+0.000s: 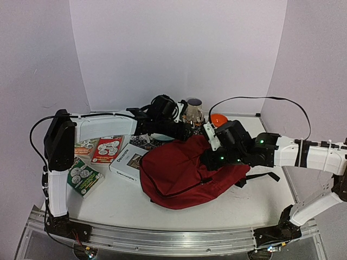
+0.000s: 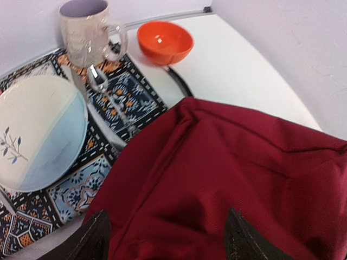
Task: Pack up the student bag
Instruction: Adjust the student bag at the center of the board.
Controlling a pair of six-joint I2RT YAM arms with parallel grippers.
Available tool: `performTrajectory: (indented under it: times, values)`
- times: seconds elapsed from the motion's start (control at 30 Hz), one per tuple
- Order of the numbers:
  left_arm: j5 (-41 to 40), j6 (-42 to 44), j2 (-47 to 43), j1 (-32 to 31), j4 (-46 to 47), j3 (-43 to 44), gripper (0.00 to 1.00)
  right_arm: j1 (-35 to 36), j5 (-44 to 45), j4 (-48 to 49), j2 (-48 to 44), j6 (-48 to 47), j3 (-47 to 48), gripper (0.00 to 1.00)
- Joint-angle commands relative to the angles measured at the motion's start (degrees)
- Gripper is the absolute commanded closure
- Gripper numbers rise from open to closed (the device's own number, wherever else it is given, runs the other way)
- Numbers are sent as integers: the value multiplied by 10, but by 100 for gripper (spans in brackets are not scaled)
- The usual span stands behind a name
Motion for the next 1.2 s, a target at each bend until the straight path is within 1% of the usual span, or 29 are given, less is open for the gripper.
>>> performTrajectory:
  times: [0.0,0.17,0.27,0.33,0.43,0.53,0.67,0.77,0.97,1.17]
  values:
    - [9,10,-48,-1,19,0,27,0,36,56,9,29,33,100]
    - [-41,5,-124,-11,19,-101,27,1,32,58,57,49,52,100]
    - [-54,-7,-172,-25,20,-155,27,0,23,67,84,48,64,100]
    - [-58,-23,-198,-31,18,-192,27,0,36,70,96,45,69,100]
    - [-89,-73,-238,-31,3,-257,27,0,54,70,96,35,72,100]
    - [-130,-131,-266,-31,-39,-300,26,0,64,70,87,22,71,100]
    - [-177,-213,-279,-30,-106,-324,26,0,62,71,78,6,68,100]
    - [-179,-249,-280,-30,-125,-335,25,0,57,73,73,0,63,100]
    - [-155,-288,-251,-29,-142,-339,25,0,52,79,57,-4,50,100]
    - [-189,-317,-248,-30,-202,-337,26,0,46,88,40,-12,36,100]
